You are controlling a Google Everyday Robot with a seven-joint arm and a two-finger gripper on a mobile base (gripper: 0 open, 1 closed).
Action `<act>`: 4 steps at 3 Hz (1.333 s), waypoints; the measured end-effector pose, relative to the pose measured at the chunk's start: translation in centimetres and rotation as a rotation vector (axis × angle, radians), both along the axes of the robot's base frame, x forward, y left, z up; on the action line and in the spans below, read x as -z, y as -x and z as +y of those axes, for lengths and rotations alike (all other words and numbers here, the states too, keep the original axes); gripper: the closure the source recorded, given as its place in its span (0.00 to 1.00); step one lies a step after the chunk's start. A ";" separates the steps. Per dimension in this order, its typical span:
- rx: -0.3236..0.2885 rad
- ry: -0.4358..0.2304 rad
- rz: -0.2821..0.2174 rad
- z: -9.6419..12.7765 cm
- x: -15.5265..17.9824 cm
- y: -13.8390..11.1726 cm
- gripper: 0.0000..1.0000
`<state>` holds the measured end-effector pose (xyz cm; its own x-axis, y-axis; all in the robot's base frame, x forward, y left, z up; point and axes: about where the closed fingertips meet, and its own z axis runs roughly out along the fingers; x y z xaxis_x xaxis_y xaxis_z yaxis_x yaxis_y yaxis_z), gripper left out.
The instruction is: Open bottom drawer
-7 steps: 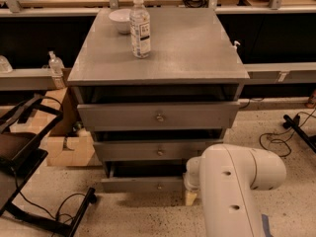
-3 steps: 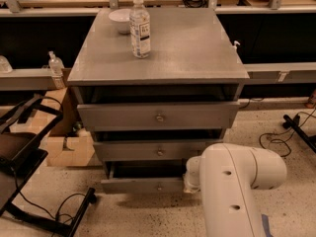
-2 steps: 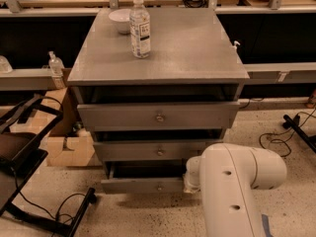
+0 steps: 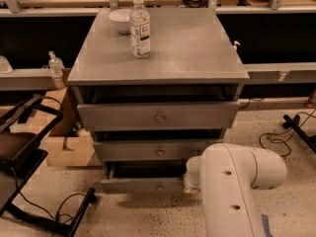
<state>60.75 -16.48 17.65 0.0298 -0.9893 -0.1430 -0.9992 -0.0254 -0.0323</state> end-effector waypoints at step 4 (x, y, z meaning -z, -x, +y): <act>0.000 0.000 0.000 0.0 -0.1 0.0 0.08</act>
Offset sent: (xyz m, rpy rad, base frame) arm 0.0000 0.0000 0.0003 0.0000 0.0000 0.0000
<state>60.75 -16.48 17.77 0.0298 -0.9893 -0.1430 -0.9992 -0.0255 -0.0322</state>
